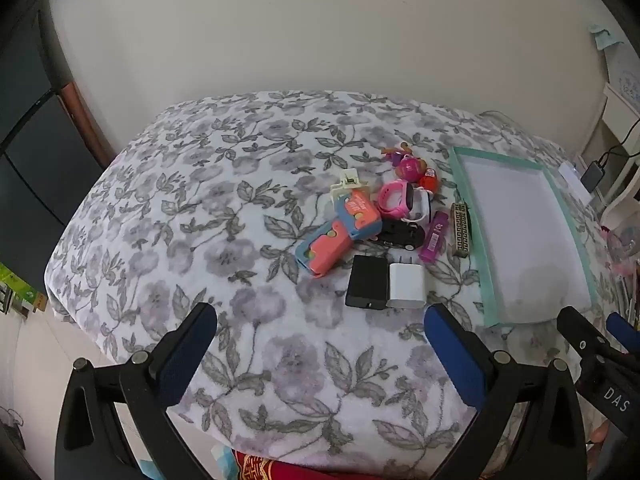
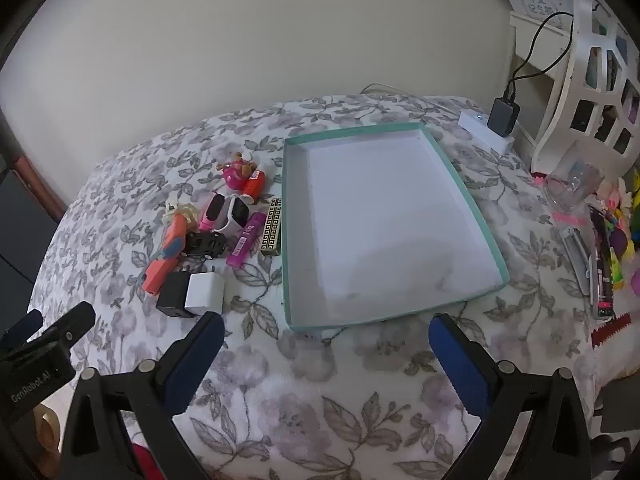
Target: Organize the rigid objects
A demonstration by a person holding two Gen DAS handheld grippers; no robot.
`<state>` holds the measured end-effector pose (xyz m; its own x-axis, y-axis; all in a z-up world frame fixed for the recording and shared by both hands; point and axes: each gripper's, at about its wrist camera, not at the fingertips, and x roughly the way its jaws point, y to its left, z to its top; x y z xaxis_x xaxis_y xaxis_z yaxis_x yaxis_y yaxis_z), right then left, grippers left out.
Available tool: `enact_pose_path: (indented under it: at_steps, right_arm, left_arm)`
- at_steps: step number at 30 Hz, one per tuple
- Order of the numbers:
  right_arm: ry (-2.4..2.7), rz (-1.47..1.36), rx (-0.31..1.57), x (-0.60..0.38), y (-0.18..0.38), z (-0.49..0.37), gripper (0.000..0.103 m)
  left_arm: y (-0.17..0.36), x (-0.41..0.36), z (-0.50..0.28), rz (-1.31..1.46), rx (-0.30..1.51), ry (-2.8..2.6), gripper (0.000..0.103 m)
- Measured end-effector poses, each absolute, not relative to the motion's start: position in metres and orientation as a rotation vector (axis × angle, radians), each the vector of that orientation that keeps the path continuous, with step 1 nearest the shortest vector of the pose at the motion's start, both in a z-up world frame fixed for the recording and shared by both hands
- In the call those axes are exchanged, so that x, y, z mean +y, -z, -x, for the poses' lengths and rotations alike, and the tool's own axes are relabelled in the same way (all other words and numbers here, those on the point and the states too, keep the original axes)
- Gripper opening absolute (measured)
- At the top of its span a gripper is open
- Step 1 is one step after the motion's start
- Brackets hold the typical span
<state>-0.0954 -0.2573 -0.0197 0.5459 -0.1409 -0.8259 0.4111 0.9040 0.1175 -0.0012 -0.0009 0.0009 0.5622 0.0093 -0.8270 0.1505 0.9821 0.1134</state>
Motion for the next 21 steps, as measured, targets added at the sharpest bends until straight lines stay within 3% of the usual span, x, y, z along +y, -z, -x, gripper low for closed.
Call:
enact_pose_path:
  at_steps: [21]
  right_arm:
    - [0.34,-0.304,0.939,-0.257,0.02,0.0951,0.103]
  left_arm:
    - [0.0033,0.0025,0.0015,-0.161,0.99,0.117,0.103]
